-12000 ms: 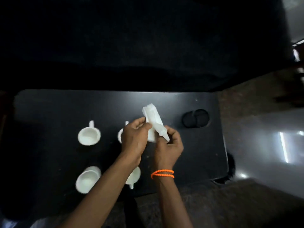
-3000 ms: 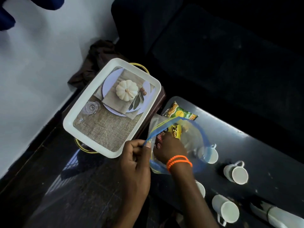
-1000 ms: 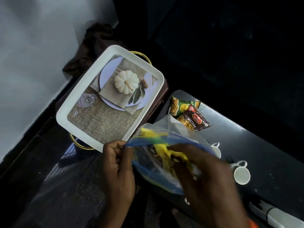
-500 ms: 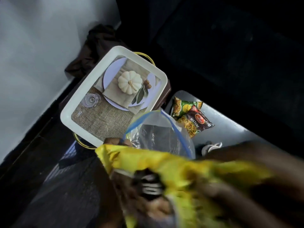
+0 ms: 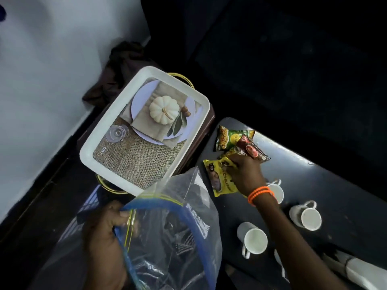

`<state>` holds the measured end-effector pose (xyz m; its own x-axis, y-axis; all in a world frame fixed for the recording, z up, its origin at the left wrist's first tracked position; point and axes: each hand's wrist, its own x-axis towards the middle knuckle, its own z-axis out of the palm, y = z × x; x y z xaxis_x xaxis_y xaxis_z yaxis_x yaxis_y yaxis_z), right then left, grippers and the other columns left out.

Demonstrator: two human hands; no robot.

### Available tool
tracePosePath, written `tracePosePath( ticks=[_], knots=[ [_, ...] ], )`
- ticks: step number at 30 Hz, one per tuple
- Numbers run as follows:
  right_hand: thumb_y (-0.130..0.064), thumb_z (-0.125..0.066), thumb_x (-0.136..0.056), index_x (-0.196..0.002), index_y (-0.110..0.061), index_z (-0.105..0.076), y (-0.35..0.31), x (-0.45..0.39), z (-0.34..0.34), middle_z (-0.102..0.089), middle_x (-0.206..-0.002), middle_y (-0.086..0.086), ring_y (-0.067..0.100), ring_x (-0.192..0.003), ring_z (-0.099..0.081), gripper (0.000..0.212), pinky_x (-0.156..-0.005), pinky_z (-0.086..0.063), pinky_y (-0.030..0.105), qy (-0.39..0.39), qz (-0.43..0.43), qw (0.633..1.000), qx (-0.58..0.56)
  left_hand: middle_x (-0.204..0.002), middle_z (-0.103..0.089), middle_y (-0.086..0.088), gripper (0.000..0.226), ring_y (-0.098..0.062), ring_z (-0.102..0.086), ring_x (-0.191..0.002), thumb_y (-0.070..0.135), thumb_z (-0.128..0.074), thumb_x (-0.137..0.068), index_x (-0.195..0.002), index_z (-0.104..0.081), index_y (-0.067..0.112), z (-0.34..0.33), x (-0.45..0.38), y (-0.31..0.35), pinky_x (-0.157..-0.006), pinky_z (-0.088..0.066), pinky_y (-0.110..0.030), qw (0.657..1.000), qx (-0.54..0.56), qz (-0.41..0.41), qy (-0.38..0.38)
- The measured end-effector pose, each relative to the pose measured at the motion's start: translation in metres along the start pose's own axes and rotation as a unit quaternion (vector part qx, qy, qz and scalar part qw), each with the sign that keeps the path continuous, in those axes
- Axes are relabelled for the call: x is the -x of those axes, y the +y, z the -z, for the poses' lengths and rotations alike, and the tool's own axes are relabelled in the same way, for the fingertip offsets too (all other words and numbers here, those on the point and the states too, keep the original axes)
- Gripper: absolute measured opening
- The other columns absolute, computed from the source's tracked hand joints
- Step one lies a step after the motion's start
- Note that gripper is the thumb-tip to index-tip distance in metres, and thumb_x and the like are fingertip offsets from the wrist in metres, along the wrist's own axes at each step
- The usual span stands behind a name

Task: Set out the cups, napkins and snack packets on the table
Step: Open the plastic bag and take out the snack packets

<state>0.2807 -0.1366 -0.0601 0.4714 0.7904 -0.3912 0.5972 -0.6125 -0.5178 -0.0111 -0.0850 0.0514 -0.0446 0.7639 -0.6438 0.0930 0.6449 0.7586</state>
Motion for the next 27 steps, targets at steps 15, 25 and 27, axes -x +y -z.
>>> tracePosePath(
  ticks=[15,25,27],
  knots=[
    [-0.066,-0.084,-0.066,-0.153,-0.030,-0.039,-0.014,0.086,0.034,-0.054,-0.149,-0.001,0.010,-0.139,-0.052,0.103,-0.110,-0.048,0.026,-0.261,-0.018,0.850,-0.457,-0.089,-0.079,-0.022,0.042,-0.036,-0.079,-0.081,0.019,-0.046,-0.074,-0.086,-0.083,0.003,-0.058,0.016,0.000,-0.075,-0.066,-0.048,0.939,0.253,0.168,-0.163],
    [0.015,-0.077,-0.077,-0.131,-0.008,-0.060,-0.005,0.105,0.027,-0.073,-0.120,0.015,0.023,-0.108,-0.070,0.061,-0.090,-0.059,0.038,-0.152,-0.011,0.787,-0.597,-0.085,-0.069,-0.004,0.010,-0.020,-0.062,-0.086,0.015,-0.063,-0.093,-0.086,-0.069,0.010,-0.158,0.041,-0.019,-0.077,-0.048,-0.036,0.994,-0.046,-0.006,-0.103],
    [0.010,-0.072,-0.081,-0.109,-0.012,-0.070,0.019,0.102,0.041,-0.074,-0.110,0.013,0.022,-0.096,-0.071,0.036,-0.082,-0.059,0.035,-0.041,-0.085,0.797,-0.596,-0.083,-0.074,0.011,0.004,-0.007,-0.066,-0.082,0.016,-0.071,-0.085,-0.084,-0.069,0.018,-0.168,0.048,-0.024,-0.077,-0.051,-0.025,0.961,-0.173,-0.183,-0.116]
  ],
)
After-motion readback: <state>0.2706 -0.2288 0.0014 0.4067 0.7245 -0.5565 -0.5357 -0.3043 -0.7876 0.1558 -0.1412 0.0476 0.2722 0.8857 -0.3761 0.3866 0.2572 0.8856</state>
